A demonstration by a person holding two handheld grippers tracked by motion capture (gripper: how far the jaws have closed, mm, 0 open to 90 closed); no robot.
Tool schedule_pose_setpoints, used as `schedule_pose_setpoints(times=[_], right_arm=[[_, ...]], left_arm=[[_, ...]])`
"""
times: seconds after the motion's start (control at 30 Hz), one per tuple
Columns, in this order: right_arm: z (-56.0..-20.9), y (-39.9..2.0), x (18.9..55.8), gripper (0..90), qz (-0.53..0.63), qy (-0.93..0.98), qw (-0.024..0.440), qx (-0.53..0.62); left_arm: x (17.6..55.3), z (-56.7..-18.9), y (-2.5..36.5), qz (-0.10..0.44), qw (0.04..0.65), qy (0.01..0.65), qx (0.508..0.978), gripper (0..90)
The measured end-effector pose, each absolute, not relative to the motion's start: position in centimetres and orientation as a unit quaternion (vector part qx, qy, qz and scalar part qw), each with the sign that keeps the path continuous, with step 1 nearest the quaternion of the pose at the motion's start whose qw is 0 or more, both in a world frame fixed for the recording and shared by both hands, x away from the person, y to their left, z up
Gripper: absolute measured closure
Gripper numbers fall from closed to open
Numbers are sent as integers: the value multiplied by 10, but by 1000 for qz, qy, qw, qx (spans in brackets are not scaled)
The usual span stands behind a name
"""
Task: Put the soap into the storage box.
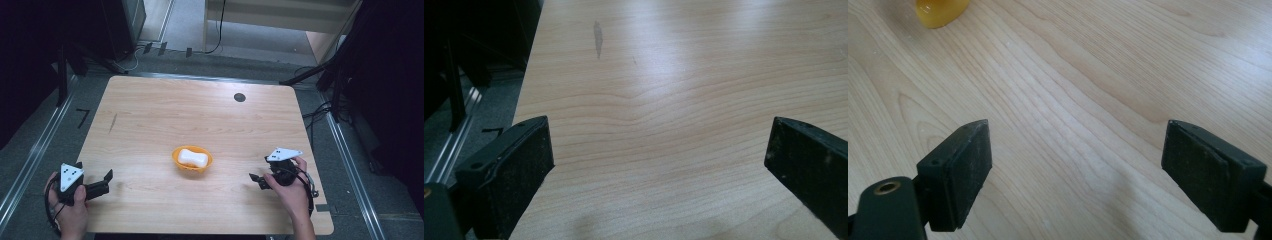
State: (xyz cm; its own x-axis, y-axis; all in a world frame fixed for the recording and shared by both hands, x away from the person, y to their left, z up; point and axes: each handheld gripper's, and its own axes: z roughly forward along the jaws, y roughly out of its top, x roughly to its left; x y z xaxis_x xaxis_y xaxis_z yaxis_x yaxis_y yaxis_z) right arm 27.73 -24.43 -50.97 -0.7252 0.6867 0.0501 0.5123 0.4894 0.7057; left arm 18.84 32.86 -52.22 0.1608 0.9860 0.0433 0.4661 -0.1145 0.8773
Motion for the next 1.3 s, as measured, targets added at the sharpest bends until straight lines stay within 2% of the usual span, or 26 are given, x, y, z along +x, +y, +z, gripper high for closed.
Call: schedule_pose_setpoints(times=[0.6, 0.77, 1.3], right_arm=[[-525, -283, 264, 127, 402, 811, 137, 403], [-532, -300, 258, 75, 417, 794, 140, 420], [-545, -335, 237, 22, 442, 754, 159, 459]], left_arm=[[188, -522, 329, 342, 378, 550, 661, 0], [189, -522, 329, 340, 378, 550, 662, 0], [189, -522, 330, 338, 380, 551, 662, 0]])
